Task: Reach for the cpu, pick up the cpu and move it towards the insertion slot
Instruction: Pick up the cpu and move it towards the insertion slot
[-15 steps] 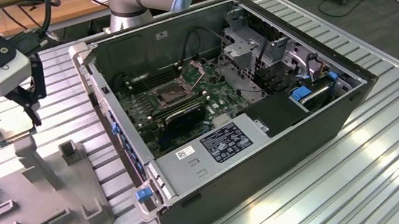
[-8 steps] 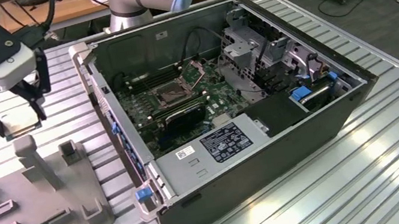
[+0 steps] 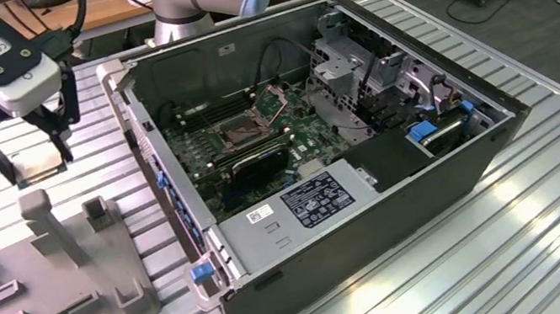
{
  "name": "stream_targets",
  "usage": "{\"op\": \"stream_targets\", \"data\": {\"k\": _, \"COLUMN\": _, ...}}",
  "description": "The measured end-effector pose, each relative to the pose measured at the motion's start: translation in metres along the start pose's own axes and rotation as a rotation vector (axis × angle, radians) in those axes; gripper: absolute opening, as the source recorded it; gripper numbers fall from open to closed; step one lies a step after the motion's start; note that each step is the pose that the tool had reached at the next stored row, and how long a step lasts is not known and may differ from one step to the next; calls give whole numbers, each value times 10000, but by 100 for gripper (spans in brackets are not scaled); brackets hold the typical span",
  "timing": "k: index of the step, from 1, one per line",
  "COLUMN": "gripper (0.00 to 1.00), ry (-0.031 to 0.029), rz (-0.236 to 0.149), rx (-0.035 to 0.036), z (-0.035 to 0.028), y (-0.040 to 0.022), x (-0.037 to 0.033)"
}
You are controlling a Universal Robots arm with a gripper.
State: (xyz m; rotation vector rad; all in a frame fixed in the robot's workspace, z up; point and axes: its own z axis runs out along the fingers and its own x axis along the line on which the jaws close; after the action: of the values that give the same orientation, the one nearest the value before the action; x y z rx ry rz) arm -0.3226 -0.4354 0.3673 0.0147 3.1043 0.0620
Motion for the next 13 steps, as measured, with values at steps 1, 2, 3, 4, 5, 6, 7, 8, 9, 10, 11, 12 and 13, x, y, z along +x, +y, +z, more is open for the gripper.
{"op": "stream_targets", "data": {"k": 1, "gripper": 55, "ry": 0, "rz": 24, "rx": 1, "z": 0, "y": 4, "x": -1}}
{"op": "stream_targets", "data": {"k": 2, "gripper": 55, "ry": 6, "rz": 48, "rx": -3, "z": 1, "y": 6, "x": -1}}
{"op": "stream_targets", "data": {"k": 3, "gripper": 55, "ry": 14, "rz": 73, "rx": -7, "z": 0, "y": 8, "x": -1}}
{"op": "stream_targets", "data": {"k": 4, "gripper": 55, "ry": 21, "rz": 111, "rx": -6, "z": 0, "y": 10, "x": -1}}
{"op": "stream_targets", "data": {"k": 5, "gripper": 55, "ry": 27, "rz": 146, "rx": -7, "z": 0, "y": 12, "x": 0}}
{"op": "stream_targets", "data": {"k": 6, "gripper": 55, "ry": 29, "rz": 185, "rx": -6, "z": 0, "y": 14, "x": 0}}
{"op": "stream_targets", "data": {"k": 7, "gripper": 55, "ry": 30, "rz": 226, "rx": -5, "z": 1, "y": 17, "x": 0}}
{"op": "stream_targets", "data": {"k": 8, "gripper": 55, "ry": 30, "rz": 270, "rx": -3, "z": 0, "y": 20, "x": -1}}
{"op": "stream_targets", "data": {"k": 9, "gripper": 55, "ry": 35, "rz": 304, "rx": -1, "z": 1, "y": 24, "x": -2}}
{"op": "stream_targets", "data": {"k": 10, "gripper": 55, "ry": 64, "rz": 322, "rx": 0, "z": 1, "y": 26, "x": -3}}
{"op": "stream_targets", "data": {"k": 11, "gripper": 55, "ry": 107, "rz": 338, "rx": 1, "z": 1, "y": 29, "x": -3}}
{"op": "stream_targets", "data": {"k": 12, "gripper": 55, "ry": 147, "rz": 348, "rx": 3, "z": 1, "y": 31, "x": -5}}
{"op": "stream_targets", "data": {"k": 13, "gripper": 55, "ry": 189, "rz": 358, "rx": 3, "z": 2, "y": 35, "x": -8}}
